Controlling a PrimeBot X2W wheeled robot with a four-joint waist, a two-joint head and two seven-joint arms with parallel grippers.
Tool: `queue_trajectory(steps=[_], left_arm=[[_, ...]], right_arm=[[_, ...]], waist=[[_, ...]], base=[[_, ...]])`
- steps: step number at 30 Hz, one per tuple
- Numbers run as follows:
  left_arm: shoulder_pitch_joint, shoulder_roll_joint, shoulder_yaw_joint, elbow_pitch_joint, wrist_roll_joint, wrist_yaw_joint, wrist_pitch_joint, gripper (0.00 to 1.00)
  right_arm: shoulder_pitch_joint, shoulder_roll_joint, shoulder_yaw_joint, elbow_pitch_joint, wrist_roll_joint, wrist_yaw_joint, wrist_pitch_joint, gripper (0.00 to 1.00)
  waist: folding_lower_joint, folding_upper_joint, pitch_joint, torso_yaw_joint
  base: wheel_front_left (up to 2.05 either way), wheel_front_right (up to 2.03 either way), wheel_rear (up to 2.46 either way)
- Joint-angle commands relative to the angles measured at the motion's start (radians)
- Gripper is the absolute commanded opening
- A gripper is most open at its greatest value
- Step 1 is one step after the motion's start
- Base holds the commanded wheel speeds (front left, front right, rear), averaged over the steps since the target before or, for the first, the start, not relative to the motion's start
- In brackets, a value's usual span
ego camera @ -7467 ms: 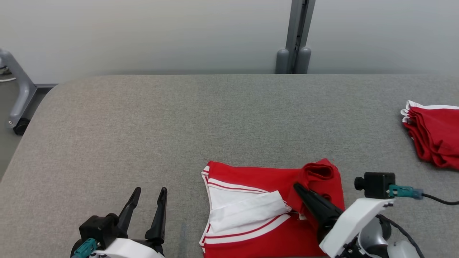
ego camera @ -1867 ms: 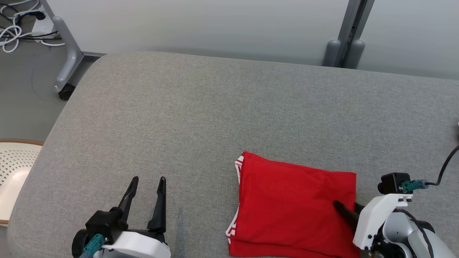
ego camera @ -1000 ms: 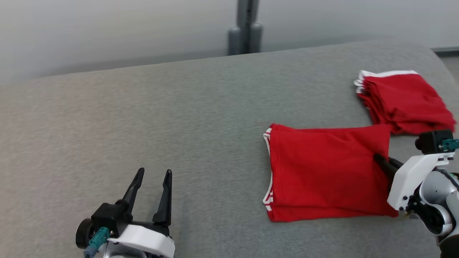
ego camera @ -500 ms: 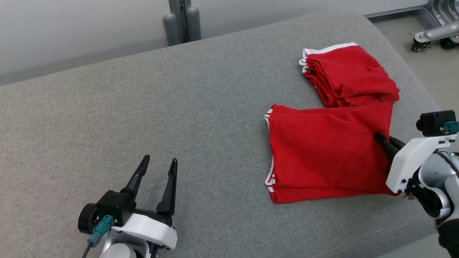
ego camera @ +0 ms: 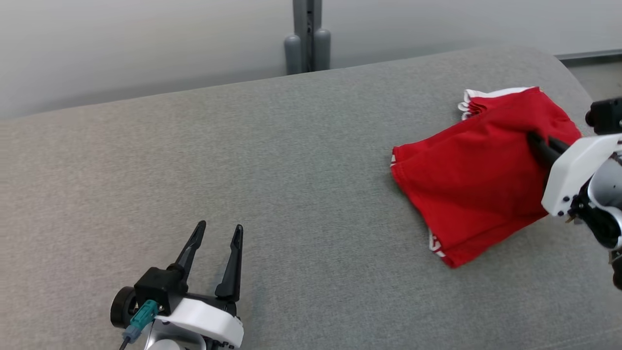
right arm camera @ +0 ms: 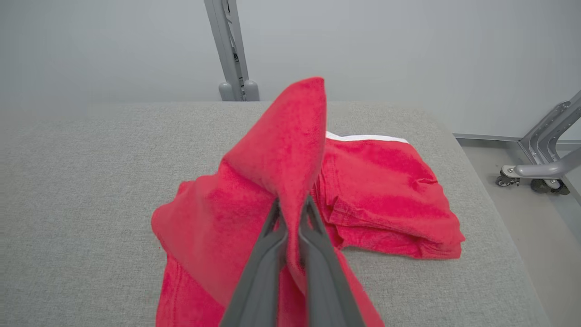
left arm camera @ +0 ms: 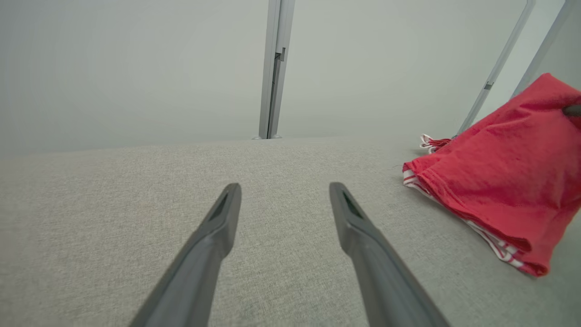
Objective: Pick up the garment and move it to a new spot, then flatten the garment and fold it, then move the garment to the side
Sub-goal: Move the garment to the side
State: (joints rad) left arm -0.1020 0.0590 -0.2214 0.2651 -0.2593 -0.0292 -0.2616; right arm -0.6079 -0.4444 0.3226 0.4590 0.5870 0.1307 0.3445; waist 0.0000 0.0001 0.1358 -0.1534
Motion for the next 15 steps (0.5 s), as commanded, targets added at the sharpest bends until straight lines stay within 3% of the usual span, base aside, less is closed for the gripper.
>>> queue_trajectory(steps=[1, 15], left_arm=[[0.011, 0.004, 0.0, 0.0, -0.008, 0.003, -0.004, 1.0], [0.001, -0.001, -0.001, -0.005, 0.001, -0.002, -0.004, 1.0]], right_arm=[[-0.018, -0.006, -0.005, 0.004, -0.007, 0.0, 0.005, 0.0], [-0.192, -0.065, -0.042, 0.147, -0.089, 0.0, 0.056, 0.0]], waist=[[0.0, -0.0001, -0.011, 0.021], [0.0, -0.0001, 0.017, 0.1]], base=[[0.0, 0.0, 0.0], [0.0, 0.0, 0.0]])
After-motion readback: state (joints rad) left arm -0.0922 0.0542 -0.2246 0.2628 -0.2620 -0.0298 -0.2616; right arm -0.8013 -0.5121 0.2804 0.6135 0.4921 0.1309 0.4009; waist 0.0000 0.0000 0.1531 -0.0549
